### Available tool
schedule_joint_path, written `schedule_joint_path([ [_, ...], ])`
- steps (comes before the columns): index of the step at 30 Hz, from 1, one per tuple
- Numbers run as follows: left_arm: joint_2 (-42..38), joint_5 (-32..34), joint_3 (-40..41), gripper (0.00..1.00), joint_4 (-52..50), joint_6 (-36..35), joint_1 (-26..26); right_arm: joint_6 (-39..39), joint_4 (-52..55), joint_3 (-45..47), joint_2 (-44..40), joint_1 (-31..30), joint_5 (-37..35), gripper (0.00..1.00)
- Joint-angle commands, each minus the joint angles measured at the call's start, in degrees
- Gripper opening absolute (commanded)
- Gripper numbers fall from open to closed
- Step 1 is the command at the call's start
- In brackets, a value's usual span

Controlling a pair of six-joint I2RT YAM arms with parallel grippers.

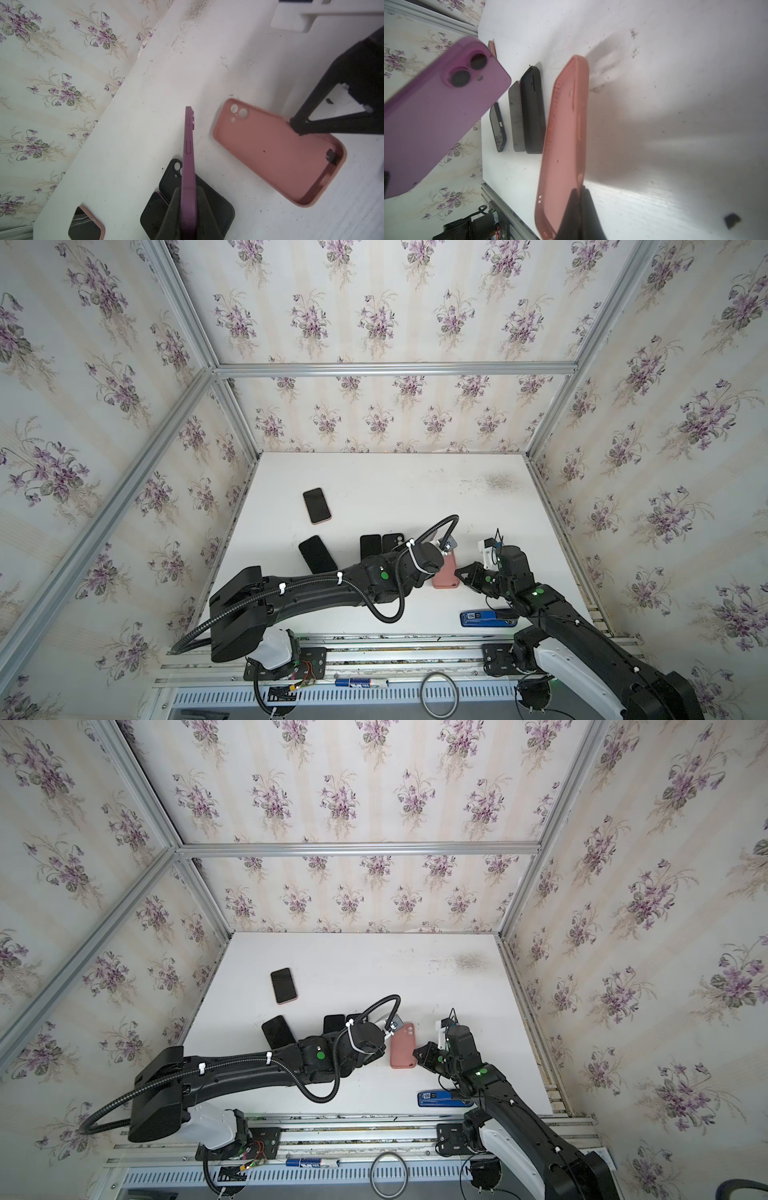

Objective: Take the phone out of the phone case
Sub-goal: Place the phone at the center of the table.

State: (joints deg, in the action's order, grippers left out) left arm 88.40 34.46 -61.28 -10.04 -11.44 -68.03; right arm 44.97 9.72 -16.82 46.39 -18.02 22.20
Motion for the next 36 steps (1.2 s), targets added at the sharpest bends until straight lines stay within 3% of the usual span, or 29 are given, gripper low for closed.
schedule_joint_path([
  [1, 1.5, 5.5, -0.3, 0.03, 1.1, -0.8, -0.5, -5.2, 5.1, -2.4, 0.8, 1.4, -2.0, 0.00],
  [12, 11.3, 12.4, -5.8, 0.04, -2.4, -4.8, -3.3, -10.7, 9.1, -7.5, 3.9, 7.4, 0.4, 0.00],
  [36, 22.7, 16.7, -12.7, 0.08, -8.8, -5.6, -5.1, -13.0, 8.4, -7.9, 6.5, 10.0, 2.8, 0.00],
])
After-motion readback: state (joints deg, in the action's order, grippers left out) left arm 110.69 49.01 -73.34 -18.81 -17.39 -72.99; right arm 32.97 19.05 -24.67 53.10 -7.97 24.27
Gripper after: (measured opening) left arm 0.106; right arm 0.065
